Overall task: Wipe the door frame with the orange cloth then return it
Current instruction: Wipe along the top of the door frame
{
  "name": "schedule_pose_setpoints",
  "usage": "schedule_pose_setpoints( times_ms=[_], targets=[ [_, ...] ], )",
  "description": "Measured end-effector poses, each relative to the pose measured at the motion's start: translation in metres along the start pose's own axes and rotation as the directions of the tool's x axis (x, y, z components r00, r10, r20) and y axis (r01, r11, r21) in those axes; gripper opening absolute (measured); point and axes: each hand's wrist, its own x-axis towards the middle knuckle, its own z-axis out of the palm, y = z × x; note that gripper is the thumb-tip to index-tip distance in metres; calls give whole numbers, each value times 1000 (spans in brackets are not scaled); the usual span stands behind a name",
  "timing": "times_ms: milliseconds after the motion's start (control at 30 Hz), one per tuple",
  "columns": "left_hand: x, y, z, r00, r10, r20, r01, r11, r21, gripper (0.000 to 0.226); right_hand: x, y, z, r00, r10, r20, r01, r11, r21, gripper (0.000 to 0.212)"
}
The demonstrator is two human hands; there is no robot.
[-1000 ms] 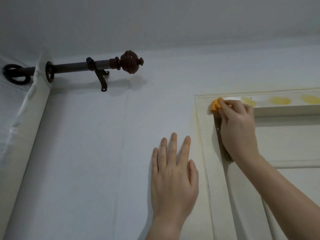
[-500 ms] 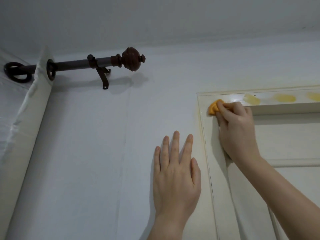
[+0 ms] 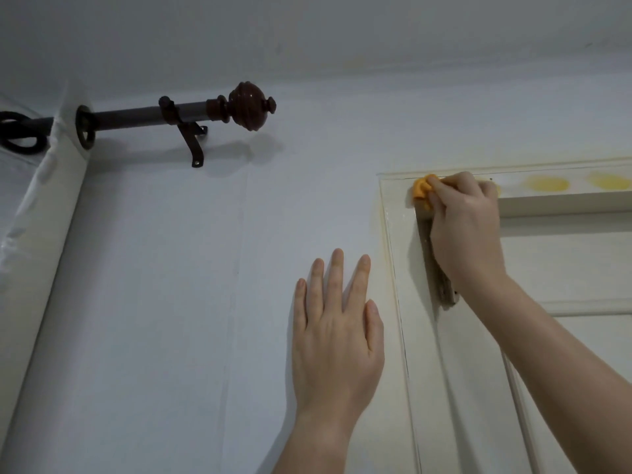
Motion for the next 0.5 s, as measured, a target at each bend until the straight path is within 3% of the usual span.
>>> schedule_pose_setpoints(
  times_ms=[100, 233, 400, 500],
  targets=[
    [0, 0, 0, 1000, 8, -2, -8, 1000, 2, 60, -15, 5, -4, 998, 7, -57, -9, 999, -33, 25],
    [2, -1, 2, 1000, 11, -12, -11, 1000, 18, 60, -7, -3, 7, 995, -101, 9, 102, 994, -31, 22],
    [1, -2, 2, 1000, 23, -3, -22, 999, 34, 60, -12, 15, -6, 999, -5, -51, 2, 998, -68, 22],
    [2, 0, 4, 1000, 8, -6, -8, 999, 46, 62, -21, 15, -2, 997, -64, -36, 61, 996, -70, 34]
  ],
)
